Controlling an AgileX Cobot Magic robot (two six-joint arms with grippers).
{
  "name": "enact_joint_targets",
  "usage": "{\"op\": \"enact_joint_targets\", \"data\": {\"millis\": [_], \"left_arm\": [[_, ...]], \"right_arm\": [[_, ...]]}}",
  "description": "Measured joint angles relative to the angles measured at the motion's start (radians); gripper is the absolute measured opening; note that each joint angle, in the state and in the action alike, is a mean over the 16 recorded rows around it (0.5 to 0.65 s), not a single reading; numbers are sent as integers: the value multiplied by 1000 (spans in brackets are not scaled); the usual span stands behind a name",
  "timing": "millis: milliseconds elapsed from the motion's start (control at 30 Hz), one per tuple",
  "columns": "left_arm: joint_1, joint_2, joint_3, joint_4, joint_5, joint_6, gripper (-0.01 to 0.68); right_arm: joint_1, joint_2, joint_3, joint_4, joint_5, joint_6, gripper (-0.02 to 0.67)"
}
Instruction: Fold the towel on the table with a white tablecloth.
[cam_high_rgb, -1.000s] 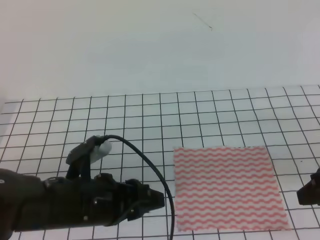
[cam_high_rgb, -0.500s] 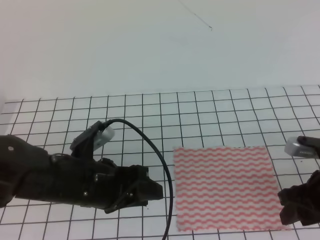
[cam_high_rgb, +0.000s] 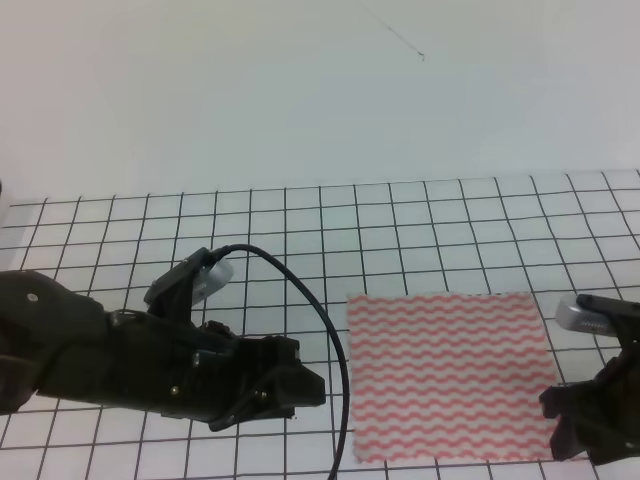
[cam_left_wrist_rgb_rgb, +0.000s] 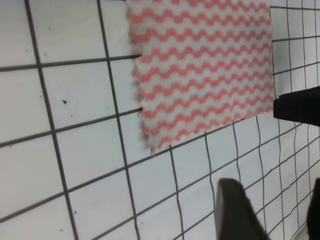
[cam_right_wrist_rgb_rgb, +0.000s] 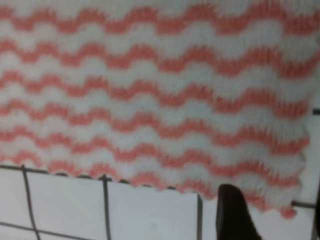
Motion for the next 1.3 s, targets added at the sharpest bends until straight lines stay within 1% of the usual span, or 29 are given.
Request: {"op": "enact_joint_targets", "data": {"millis": [233, 400, 567, 800, 967, 1133, 1300], "left_arm": [[0, 0, 0, 4, 11, -1, 301], [0, 0, 0, 5, 15, -2, 301], [0, 0, 0, 5, 17, -1, 301], [0, 0, 0, 5, 17, 2, 301], [0, 0, 0, 5, 17, 3, 301], [0, 4, 0, 4, 16, 2, 301], [0, 23, -2, -6, 16, -7, 302]], "right_arm": [[0, 37, 0, 11, -27, 0, 337], [0, 47, 0, 12, -31, -6, 299], [0, 48, 0, 12, -23, -20, 225], [0, 46, 0, 29, 1, -63, 96], [0, 39, 0, 56, 16, -105, 32], [0, 22, -1, 81, 21, -147, 4], [0, -8, -1, 90, 18, -183, 11]]}}
